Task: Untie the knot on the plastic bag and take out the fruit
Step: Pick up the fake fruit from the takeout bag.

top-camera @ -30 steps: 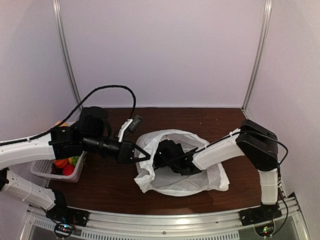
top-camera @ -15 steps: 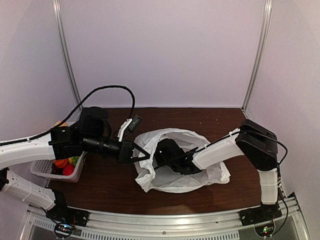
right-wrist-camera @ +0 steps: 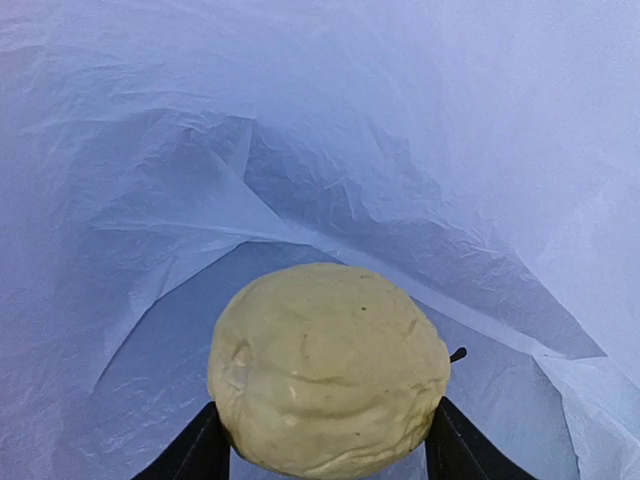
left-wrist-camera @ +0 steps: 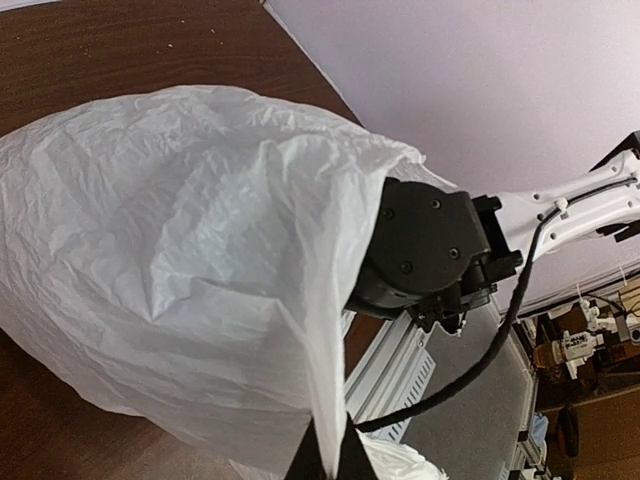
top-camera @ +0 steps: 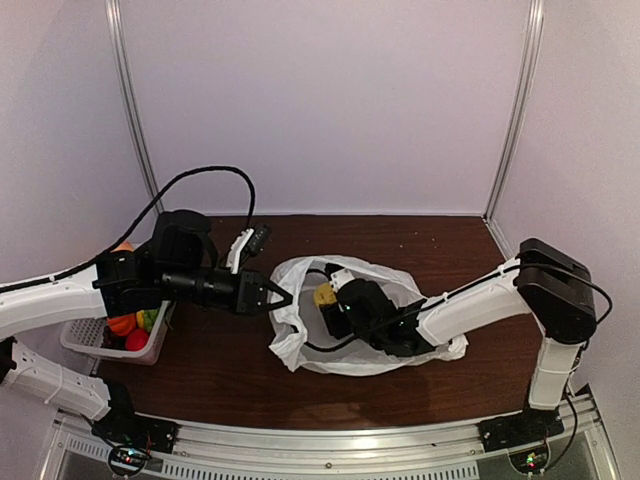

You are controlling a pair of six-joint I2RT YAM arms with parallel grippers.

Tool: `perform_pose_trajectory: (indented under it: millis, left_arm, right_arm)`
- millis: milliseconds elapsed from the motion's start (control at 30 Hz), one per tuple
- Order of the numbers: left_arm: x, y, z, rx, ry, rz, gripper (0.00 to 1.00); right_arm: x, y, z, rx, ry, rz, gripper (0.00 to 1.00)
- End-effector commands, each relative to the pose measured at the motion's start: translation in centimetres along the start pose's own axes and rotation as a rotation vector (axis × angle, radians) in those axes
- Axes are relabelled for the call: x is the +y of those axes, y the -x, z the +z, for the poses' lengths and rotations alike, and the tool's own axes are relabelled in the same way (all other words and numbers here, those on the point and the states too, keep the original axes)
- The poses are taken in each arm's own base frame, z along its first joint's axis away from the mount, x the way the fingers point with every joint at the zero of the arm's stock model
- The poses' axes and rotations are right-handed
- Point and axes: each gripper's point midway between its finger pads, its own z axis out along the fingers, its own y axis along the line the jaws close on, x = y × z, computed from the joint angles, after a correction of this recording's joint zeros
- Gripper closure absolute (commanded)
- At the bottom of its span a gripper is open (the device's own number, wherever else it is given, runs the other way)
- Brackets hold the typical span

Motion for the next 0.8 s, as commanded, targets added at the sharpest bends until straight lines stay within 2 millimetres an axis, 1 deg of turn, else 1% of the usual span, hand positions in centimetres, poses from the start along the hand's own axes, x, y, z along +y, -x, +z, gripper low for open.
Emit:
perform_pose_trajectory:
  millis: [0, 133, 233, 333, 367, 467, 633, 767]
  left_arm:
    - [-0.6, 1.8, -0.4, -0.063, -0.014, -0.013, 1.0]
    - [-0.8, 2.2, -0.2, -0.076, -0.024, -0.009, 1.0]
    - [-0.5, 2.4, 0.2, -0.071, -0.014, -0.012, 1.0]
    - [-0.1, 2.1, 1.0, -0.052, -0.002, -0.021, 1.0]
    - [0.1, 2.1, 1.2, -0.048, 0.002, -0.021, 1.0]
    - [0.1, 2.1, 1.5, -0.043, 0.001, -0.02, 1.0]
    - [0.4, 2.1, 1.4, -0.048, 0.014, -0.02, 1.0]
    - [0.7, 1.9, 1.3, -0.046, 0.029, -0.022, 1.0]
  right_arm:
    - [1.0, 0.4, -3.0, -0.012, 0.049, -0.017, 0.52]
    - [1.7, -0.9, -5.5, 0.013, 0.075, -0.059, 0.52]
    - [2.5, -1.7, -7.2, 0.025, 0.096, -0.084, 0.53]
    - [3.6, -1.7, -9.1, 0.014, 0.112, -0.094, 0.53]
    - [4.1, -1.6, -9.9, 0.006, 0.118, -0.095, 0.53]
    - [4.7, -0.6, -11.5, -0.015, 0.123, -0.077, 0.53]
    - [4.3, 1.4, -13.8, -0.064, 0.115, -0.022, 0.52]
    - [3.8, 3.6, -15.7, -0.116, 0.117, 0.015, 0.52]
